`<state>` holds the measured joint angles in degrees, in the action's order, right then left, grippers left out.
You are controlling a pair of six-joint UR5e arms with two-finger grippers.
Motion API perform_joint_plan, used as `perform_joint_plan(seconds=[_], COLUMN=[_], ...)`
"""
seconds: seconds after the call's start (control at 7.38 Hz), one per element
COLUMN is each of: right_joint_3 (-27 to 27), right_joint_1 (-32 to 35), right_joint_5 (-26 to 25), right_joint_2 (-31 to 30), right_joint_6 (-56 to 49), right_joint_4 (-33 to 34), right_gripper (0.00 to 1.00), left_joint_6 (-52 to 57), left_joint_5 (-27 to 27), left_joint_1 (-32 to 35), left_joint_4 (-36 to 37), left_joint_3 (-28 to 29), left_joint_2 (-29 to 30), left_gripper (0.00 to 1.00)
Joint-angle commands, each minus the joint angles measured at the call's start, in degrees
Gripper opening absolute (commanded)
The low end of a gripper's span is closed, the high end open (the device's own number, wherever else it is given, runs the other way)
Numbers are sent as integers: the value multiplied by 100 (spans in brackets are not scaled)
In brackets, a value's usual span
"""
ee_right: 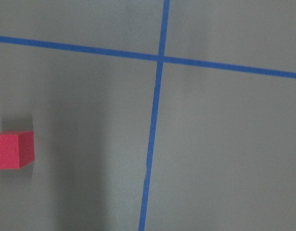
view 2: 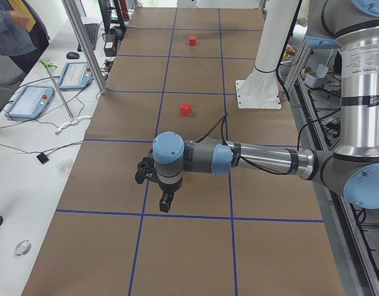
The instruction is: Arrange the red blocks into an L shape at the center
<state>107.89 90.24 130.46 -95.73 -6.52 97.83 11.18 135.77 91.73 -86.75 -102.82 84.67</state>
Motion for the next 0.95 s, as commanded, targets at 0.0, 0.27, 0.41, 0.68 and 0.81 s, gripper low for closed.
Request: perform_joint_plan(seconds=[0.0, 0.27, 0.41, 0.68, 0.81], right_joint_3=[-74, -48, -57, 39, 39], right_joint_1=[2, 2, 2, -33, -137], right_joint_5=[-3, 15, 15, 337, 714], right_joint_2=[72, 72, 72, 98, 107], right_joint_6=[36, 72, 89, 307, 666], right_joint_4=[-1155, -1231, -1231, -1536, -1791], right_gripper=[100, 100, 100, 100, 100], left_joint_6=[-28, -54, -45, -491, -876], left_joint_5=[20, 37, 55, 55, 55], left_joint_1=[-7, -6, -6, -24, -163], left_joint_4=[-121, -804, -886, -1463, -1754], left_joint_3=[-149, -213, -212, -186, -98], left_joint_2=[198, 723, 770, 753, 779], left_gripper=[100, 100, 100, 100, 100])
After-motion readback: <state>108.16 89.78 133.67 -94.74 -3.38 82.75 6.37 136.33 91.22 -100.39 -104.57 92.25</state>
